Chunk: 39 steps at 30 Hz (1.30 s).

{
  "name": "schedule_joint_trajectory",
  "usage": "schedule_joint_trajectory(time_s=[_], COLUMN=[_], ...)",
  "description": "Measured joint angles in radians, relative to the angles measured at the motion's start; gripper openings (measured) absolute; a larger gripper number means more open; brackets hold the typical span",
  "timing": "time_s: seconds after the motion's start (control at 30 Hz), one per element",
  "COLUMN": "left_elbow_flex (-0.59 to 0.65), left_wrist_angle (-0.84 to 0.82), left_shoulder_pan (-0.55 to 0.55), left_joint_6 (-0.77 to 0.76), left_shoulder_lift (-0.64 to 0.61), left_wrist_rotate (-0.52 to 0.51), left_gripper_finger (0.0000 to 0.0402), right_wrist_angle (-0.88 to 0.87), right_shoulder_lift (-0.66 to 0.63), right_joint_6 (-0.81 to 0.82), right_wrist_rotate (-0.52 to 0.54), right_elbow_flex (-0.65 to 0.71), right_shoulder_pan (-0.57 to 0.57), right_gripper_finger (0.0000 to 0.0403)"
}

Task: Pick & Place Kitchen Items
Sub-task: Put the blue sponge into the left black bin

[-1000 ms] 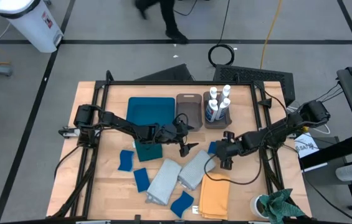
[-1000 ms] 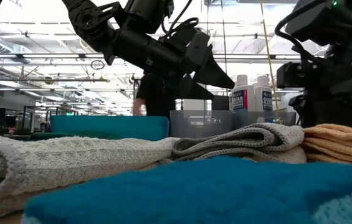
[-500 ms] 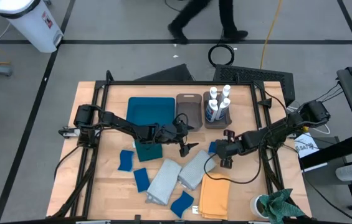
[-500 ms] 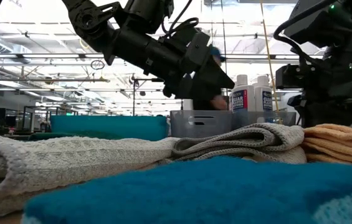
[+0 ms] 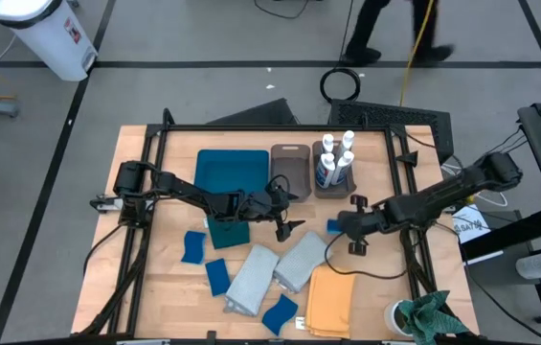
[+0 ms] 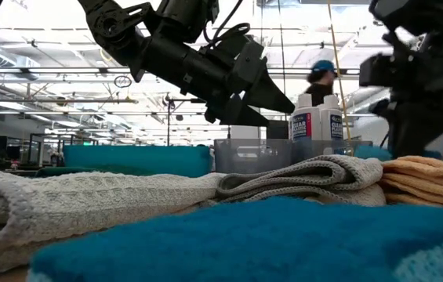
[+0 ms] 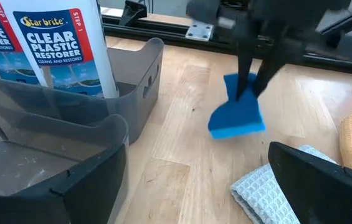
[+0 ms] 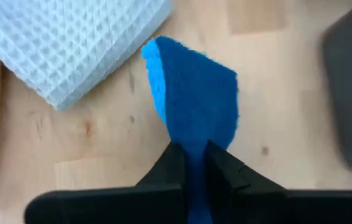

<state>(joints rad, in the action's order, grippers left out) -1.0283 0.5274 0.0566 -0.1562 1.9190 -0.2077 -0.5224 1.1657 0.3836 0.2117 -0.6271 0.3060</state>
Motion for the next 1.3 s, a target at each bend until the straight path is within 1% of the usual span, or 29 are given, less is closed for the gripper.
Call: schedule_joint_trajectory(time_s=[0.23,0.43,0.63,0.73,1.0,1.13,1.3], left_elbow_flex=[0.000,0.000,0.000,0.000,0.000,0.000,0.000], left_wrist_angle=[-0.002,-0.008,-0.010,-0.009,-0.009,-0.008,-0.008], left_shoulder_pan=[0.000,0.000,0.000,0.000,0.000,0.000,0.000], left_joint_6=[0.000,-0.004,-0.005,-0.006,-0.006,-0.006,-0.006], left_shoulder_lift=[0.000,0.000,0.000,0.000,0.000,0.000,0.000], left_wrist_rotate=[0.000,0.000,0.000,0.000,0.000,0.000,0.000], left_gripper_finger=[0.0397,0.0397,0.0397,0.0397,0.0397,0.0397,0.0397], right_wrist_angle=[-0.017,-0.026,-0.031,-0.020,0.002,0.049,0.145], right_shoulder_lift=[-0.151,-0.250,-0.337,-0.375,-0.469,-0.487,-0.480], right_joint_6=[-0.012,-0.054,-0.060,-0.072,-0.090,-0.116,-0.201], right_wrist_rotate=[0.099,0.165,0.262,0.286,0.290,0.316,0.316], right_elbow_flex=[0.000,-0.001,-0.001,0.019,0.098,0.122,0.134], right_shoulder_pan=[0.057,0.112,0.154,0.169,0.174,0.174,0.174], right_gripper_finger=[0.0010,0.0010,0.0009,0.0009,0.0010,0.0012,0.0011])
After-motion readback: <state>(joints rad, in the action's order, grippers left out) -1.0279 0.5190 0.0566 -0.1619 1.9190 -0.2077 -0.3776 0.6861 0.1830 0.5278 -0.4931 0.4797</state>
